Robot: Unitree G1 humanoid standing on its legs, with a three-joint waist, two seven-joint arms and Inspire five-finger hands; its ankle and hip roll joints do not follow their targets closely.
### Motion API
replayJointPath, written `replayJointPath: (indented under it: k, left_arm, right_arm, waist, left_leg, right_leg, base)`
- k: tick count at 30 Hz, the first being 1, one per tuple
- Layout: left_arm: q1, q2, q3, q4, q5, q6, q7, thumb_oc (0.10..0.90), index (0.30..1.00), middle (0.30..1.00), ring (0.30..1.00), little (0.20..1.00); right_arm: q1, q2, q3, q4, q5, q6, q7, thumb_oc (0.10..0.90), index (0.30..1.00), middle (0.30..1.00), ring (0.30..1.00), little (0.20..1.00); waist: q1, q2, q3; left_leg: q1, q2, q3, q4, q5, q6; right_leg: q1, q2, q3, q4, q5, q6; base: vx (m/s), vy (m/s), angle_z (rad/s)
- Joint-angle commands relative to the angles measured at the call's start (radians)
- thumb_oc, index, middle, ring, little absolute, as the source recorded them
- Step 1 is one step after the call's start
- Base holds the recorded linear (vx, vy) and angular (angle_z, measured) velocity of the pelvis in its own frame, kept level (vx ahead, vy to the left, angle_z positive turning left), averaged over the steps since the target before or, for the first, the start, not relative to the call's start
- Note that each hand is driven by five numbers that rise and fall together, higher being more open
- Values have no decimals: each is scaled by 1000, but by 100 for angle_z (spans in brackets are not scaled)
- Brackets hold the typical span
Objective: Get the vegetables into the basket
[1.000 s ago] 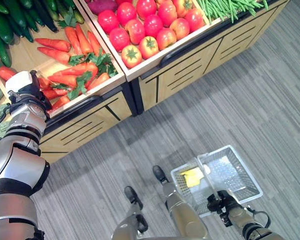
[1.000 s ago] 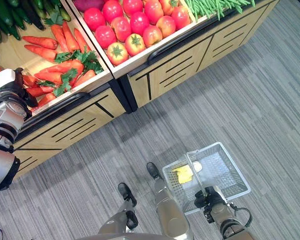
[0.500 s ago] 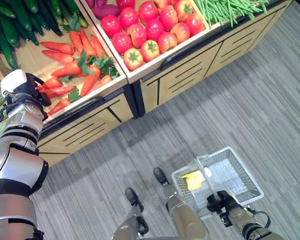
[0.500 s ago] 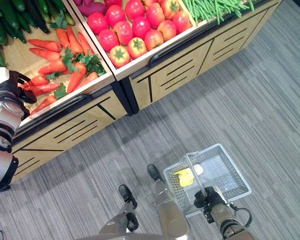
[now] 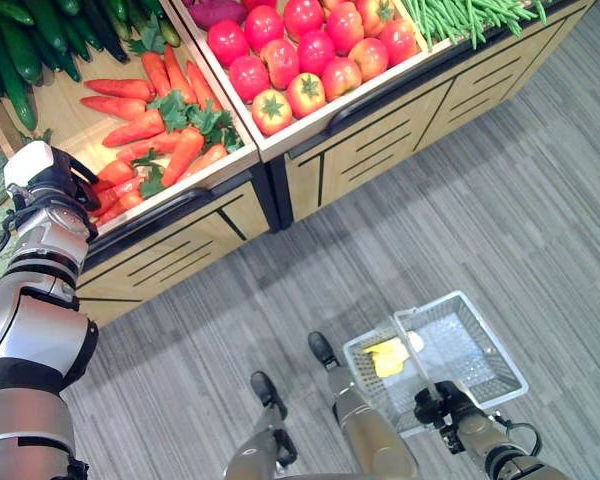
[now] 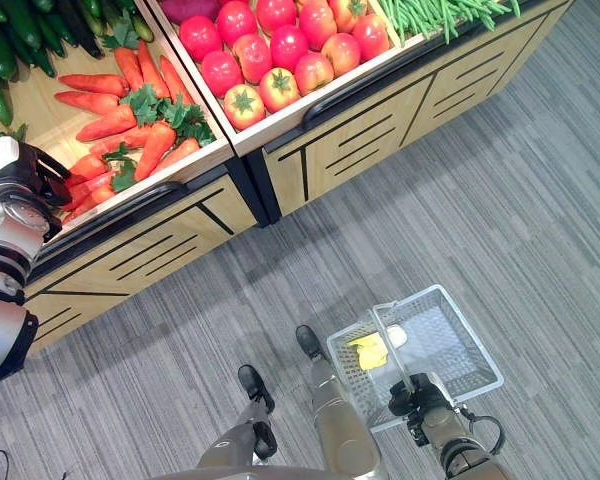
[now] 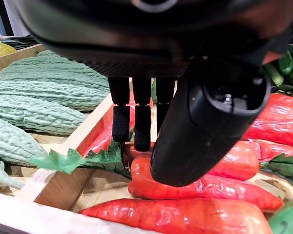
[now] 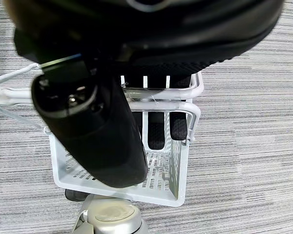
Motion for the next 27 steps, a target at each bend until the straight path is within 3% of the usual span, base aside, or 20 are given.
replayJointPath:
  k: [1,7,12,20,27]
  left_arm:
    - [3,-37,-8,43,33,6,-47,900,1000,1000,1000,1000]
    - [-2,-39,-39,2,64,0,-48,900,1000,1000,1000,1000]
    - [7,-39,-68,-36,92,-14,-74,900,1000,1000,1000,1000]
    - [-25,15,-111,-121,105,-33,-85,900,1000,1000,1000,1000]
    - [-60,23,-136,-108,102,-38,-86,900,1000,1000,1000,1000]
  right_arm:
    - [37,-34,43,6,45,0,8,400,300,300,300,300]
    - [47,-39,34,9,43,1,7,400,300,300,300,300]
    - [71,-55,20,17,23,8,22,400,300,300,300,300]
    - [83,-58,13,44,0,19,34,400,300,300,300,300]
    - [67,-59,15,62,7,16,33,400,300,300,300,300]
  waist:
    - [-32,10,66]
    - [-31,14,61]
    - [-20,27,22]
    - [0,50,-6]
    - [0,45,1]
  left_leg:
    - [4,24,-92,3,-4,-50]
    - [35,28,-87,3,-10,-52]
    - [98,29,-96,3,-24,-52]
    - [148,18,-118,3,-38,-45]
    - [117,11,-129,3,-24,-37]
  right_leg:
    - [3,8,-119,-6,13,46]
    - [25,7,-116,-2,4,44]
    - [87,-5,-117,-2,-21,40]
    - [144,-21,-134,-6,-39,40]
    - [127,-29,-142,-8,-26,45]
  base:
    - [0,0,0]
    - [30,1,0]
    - [72,-4,2]
    - [11,1,3]
    - [-59,10,6]
